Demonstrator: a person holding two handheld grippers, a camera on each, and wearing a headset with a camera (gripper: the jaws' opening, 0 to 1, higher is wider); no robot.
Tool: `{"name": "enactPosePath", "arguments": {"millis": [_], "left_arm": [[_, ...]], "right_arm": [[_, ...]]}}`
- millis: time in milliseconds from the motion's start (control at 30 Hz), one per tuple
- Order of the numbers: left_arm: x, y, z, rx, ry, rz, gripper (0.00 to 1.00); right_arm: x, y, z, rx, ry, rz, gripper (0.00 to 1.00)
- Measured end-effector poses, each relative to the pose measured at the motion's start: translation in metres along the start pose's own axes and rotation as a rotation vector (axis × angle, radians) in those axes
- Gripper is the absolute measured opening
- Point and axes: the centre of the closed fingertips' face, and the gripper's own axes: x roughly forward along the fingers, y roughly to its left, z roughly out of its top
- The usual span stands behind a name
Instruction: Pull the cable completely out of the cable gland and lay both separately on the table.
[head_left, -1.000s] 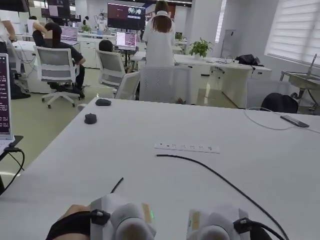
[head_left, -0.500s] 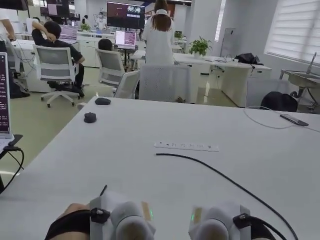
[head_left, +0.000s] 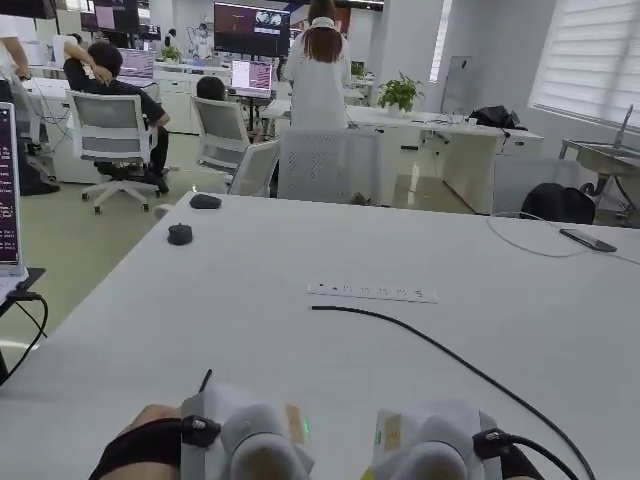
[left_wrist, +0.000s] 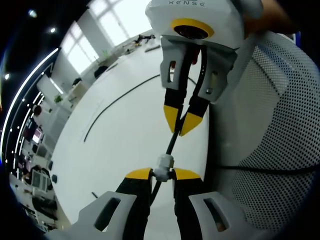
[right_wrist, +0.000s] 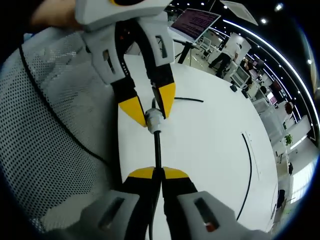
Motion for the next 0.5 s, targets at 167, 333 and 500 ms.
{"name": "enactPosePath", "arguments": {"millis": [167,333,500], "left_arm": [[0.0,0.003,-0.004,-0.006,0.016,0.014,0.16],[-0.001,0.008,-0.009,-0.026,0.034,0.031,0.16],[-0.002,0.01,-0.01,-0.036,0.039,0.042,0.17]], "right_arm": [[0.0,-0.004,-0.01,0.002,0.048,-0.018,0.03],[-0.001,-0.012,-0.031,0.04,0.137,-0.054,0.03],[-0.004,-0.02,-0.058,0.04,0.262,-0.09,0.03]]}}
